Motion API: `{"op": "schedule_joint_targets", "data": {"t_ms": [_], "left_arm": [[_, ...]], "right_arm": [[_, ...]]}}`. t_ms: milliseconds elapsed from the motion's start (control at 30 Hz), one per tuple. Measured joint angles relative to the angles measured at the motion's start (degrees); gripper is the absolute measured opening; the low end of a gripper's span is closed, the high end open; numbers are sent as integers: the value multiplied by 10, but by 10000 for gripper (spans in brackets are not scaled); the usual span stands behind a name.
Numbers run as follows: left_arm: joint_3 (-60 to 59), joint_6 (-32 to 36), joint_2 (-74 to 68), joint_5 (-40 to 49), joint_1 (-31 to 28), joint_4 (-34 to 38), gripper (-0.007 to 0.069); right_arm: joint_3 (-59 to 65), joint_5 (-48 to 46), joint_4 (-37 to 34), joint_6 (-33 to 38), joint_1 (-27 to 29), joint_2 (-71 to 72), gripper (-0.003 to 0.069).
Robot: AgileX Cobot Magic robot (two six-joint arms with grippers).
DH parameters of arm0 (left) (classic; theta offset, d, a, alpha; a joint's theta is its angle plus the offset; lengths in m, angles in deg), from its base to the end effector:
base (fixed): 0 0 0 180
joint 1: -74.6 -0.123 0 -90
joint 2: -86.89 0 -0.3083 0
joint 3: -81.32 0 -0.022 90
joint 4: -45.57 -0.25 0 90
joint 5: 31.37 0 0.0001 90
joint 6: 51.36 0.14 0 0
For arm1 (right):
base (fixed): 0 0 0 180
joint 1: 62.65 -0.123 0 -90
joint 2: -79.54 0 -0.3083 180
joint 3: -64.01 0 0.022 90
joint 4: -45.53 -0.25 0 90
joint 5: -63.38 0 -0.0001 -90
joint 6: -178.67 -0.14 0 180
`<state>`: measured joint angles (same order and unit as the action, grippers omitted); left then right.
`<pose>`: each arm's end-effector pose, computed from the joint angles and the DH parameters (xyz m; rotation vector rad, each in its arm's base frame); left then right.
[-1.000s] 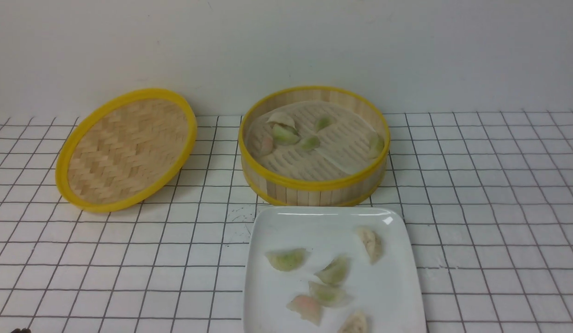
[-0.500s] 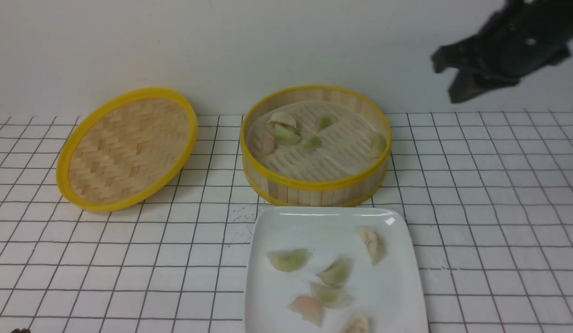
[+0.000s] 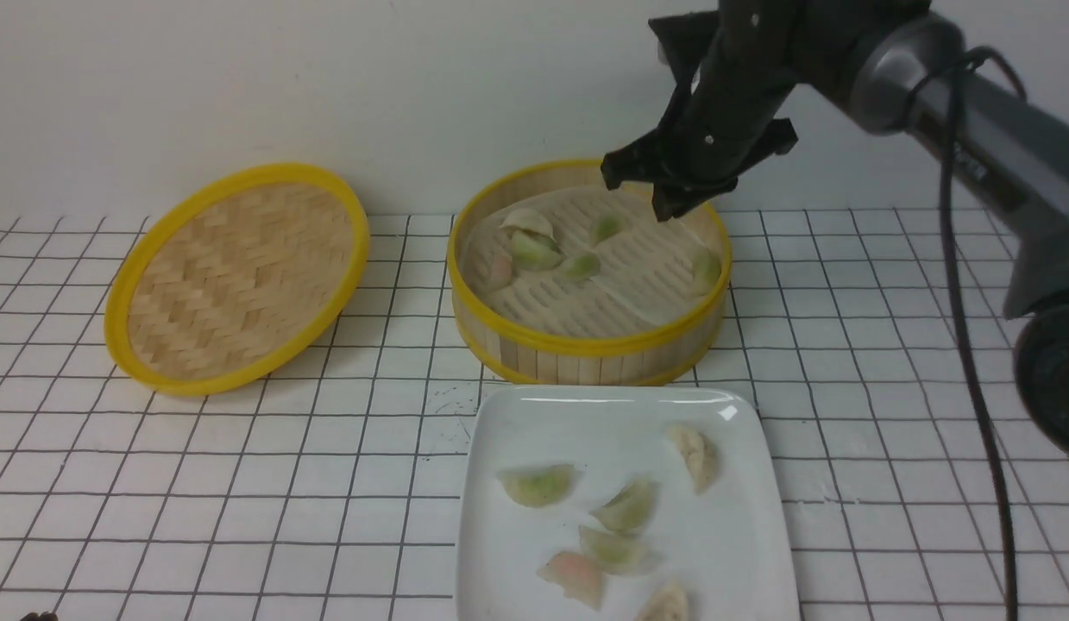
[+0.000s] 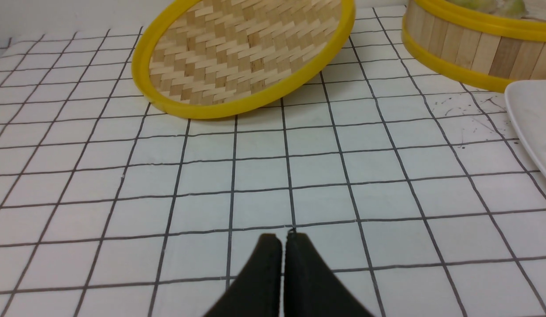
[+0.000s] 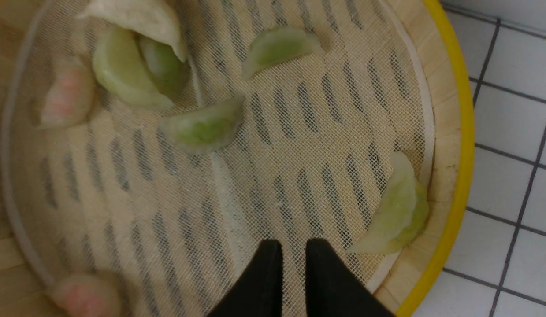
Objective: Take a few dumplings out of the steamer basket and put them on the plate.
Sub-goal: Use the right arm to grab a dumpling from inside the steamer
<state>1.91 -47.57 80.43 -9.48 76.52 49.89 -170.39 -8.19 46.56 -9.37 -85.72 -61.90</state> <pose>0.0745 -0.0064 0.1550 0.0472 1.8794 -0.0520 0.4983 0.2096 0.2197 -0.3663 2.7505 0.1163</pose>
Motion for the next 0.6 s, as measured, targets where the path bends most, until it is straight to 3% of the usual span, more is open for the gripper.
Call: {"op": "schedule_joint_targets", "data": {"t_ms": [300,600], "left_arm": [[0,0,0,0,0,0,-6],[0,0,0,0,0,0,-6]], "right_arm": [[-4,-1,52,-21,-1,-26,350],[-5,-1,63,-24,-1,-66,380]]}}
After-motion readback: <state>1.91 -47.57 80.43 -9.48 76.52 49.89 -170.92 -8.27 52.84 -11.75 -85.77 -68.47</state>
